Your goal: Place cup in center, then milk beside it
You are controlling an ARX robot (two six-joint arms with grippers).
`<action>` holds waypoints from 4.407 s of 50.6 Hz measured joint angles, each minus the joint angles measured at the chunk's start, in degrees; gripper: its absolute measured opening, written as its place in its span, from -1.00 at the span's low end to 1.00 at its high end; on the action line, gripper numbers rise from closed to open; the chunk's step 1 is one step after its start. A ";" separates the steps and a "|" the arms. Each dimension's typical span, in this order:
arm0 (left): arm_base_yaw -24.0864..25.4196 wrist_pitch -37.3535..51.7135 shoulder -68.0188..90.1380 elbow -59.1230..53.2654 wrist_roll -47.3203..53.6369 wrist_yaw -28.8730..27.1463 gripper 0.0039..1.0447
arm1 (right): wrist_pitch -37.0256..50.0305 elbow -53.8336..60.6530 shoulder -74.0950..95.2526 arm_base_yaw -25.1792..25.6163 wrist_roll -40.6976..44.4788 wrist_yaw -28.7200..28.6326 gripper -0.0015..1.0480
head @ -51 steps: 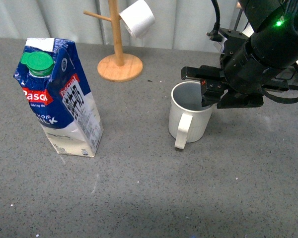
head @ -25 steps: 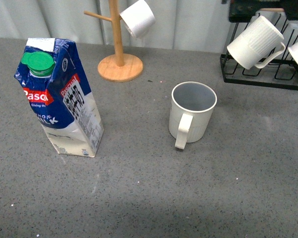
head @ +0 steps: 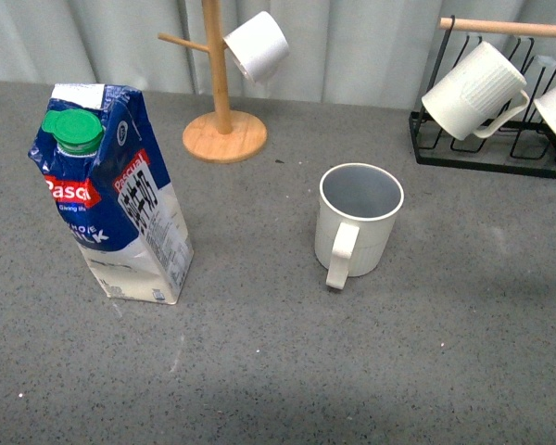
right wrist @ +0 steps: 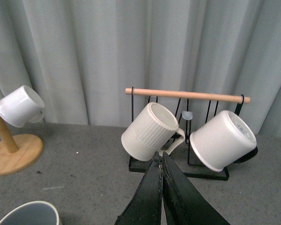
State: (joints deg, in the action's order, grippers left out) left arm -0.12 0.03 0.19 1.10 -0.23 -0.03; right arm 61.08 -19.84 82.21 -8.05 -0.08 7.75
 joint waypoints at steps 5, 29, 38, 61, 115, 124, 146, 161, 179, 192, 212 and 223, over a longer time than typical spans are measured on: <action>0.00 0.00 0.00 0.00 0.00 0.02 0.88 | -0.15 3.65 -4.46 1.14 0.09 -1.03 -0.98; 0.00 0.00 0.00 0.00 0.00 0.02 0.88 | -5.09 15.23 -20.63 7.65 0.09 -7.26 -0.98; 0.00 0.00 0.00 0.00 0.00 0.02 0.88 | -11.74 17.49 -29.57 7.91 0.09 -7.50 -0.98; 0.00 0.00 0.00 0.00 0.00 0.02 0.88 | -27.52 19.54 -47.89 7.91 0.09 -7.65 -0.98; 0.00 0.00 0.00 0.00 0.00 0.02 0.88 | -51.87 19.56 -73.16 7.91 0.09 -7.67 -0.98; 0.00 0.00 0.00 0.00 0.00 0.02 0.88 | -60.85 19.54 -81.92 7.91 0.11 -7.82 -0.81; 0.00 0.00 0.00 0.00 0.00 0.02 0.88 | -61.05 19.54 -81.96 7.91 0.11 -7.82 0.68; 0.00 0.00 0.00 0.00 0.00 0.02 0.88 | -61.05 19.54 -81.96 7.91 0.07 -7.82 0.82; 6.25 23.19 35.82 1.42 -0.33 9.68 0.88 | -61.05 19.54 -82.01 7.91 0.07 -7.80 0.82; -4.20 42.53 59.52 1.05 0.09 0.59 0.88 | -61.05 19.54 -82.01 7.91 0.07 -7.82 0.82; -6.80 51.36 79.38 6.10 0.04 1.44 0.88 | -61.05 19.54 -82.01 7.91 0.07 -7.82 0.82; -6.27 48.68 79.43 7.43 0.39 6.23 0.88 | -61.05 19.54 -82.01 7.91 0.07 -7.82 0.82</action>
State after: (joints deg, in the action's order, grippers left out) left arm -6.39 48.71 79.61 8.54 0.16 6.20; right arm 0.03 -0.30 0.21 -0.14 -0.01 -0.08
